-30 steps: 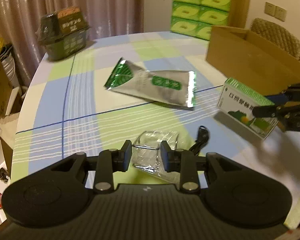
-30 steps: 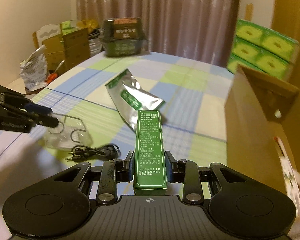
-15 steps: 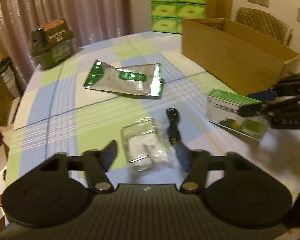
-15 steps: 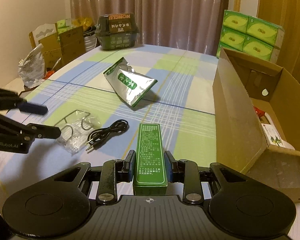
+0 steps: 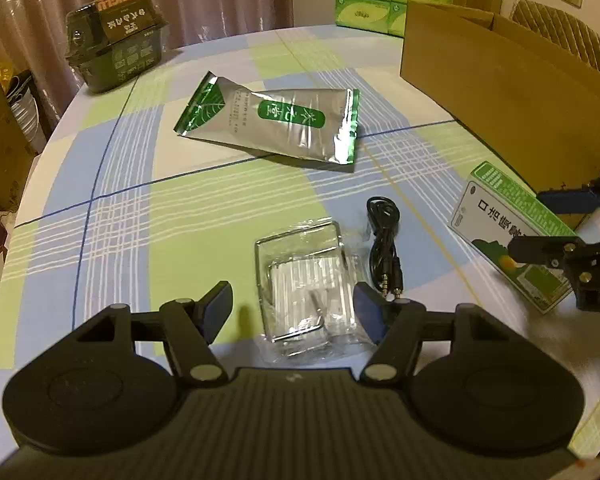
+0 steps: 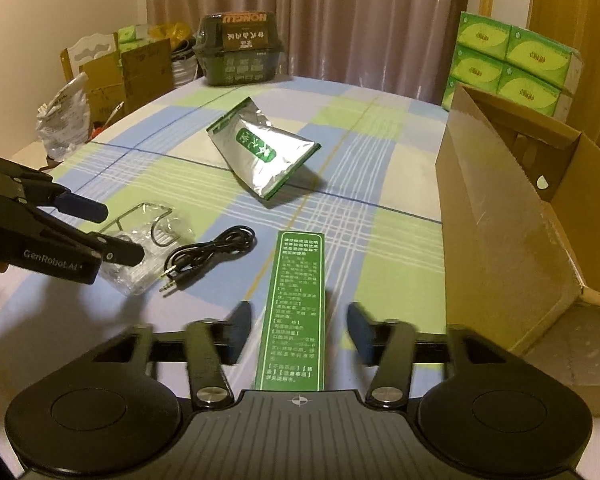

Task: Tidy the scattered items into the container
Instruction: 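Lift the mouthwash box with the right gripper while the left holds the rack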

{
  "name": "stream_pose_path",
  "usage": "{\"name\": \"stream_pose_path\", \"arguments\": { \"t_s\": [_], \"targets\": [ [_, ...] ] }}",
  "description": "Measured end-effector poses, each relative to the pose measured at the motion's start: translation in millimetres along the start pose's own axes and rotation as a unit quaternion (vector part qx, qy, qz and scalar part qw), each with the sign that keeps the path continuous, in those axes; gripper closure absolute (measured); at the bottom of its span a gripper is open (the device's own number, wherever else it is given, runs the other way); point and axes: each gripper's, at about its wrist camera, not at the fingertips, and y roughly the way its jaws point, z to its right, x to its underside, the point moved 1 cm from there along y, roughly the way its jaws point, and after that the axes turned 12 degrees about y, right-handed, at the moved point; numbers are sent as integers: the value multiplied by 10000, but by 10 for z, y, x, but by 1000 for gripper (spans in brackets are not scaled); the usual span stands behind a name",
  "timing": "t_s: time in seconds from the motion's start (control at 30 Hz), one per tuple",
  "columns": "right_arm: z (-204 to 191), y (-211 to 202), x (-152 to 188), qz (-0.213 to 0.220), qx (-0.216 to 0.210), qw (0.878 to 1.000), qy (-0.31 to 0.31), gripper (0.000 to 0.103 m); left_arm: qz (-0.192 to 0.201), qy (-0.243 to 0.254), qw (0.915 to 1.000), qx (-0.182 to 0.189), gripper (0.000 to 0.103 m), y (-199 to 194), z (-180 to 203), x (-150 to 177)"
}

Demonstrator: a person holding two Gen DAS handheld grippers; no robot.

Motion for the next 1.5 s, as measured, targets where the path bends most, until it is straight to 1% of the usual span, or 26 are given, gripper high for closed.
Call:
{"name": "stream_pose_path", "arguments": {
  "t_s": [0.13, 0.17, 0.27, 0.43, 0.63, 0.7, 0.73, 0.9, 1.1, 1.33, 1.5],
  "targets": [
    [17, 78, -2, -125, 40, 9999, 6, 51, -62, 109, 9999, -17, 45, 54, 41, -17],
    [15, 91, 4, -163, 39, 9999, 12, 51, -89, 115, 9999, -18, 51, 70, 47, -14],
    [-4, 113, 28, -241, 33, 9997, 10, 51, -146, 47, 9999, 15, 62, 102, 41, -7],
    [-17, 126, 45, -325, 1, 9995, 60, 51, -126, -106, 9999, 18, 75, 64, -9, -5],
    [-15, 133, 15, -352, 33, 9993, 82, 52, -113, -103, 9999, 41, 76, -15, -2, 22],
    [-12, 134, 4, -344, 50, 9994, 88, 70, -74, -92, 9999, 52, 76, -46, 2, 27],
    [-15, 140, 0, -351, 71, 9993, 78, 75, -64, -95, 9999, 57, 76, -57, 1, 30],
    [-16, 132, 0, -341, 110, 9993, 59, 75, -19, -112, 9999, 95, 76, -97, 8, 28],
    [-28, 28, -8, -168, 81, 9998, 90, 76, 96, -144, 9998, 107, 76, -173, 4, 33],
    [-35, -109, -61, -18, 83, 9999, 117, 76, 306, -266, 9992, 25, 76, -347, -49, 20],
    [-24, -216, -84, 61, 106, 9998, 131, 76, 421, -387, 9984, 46, 76, -458, -44, -15]
  ]
}}
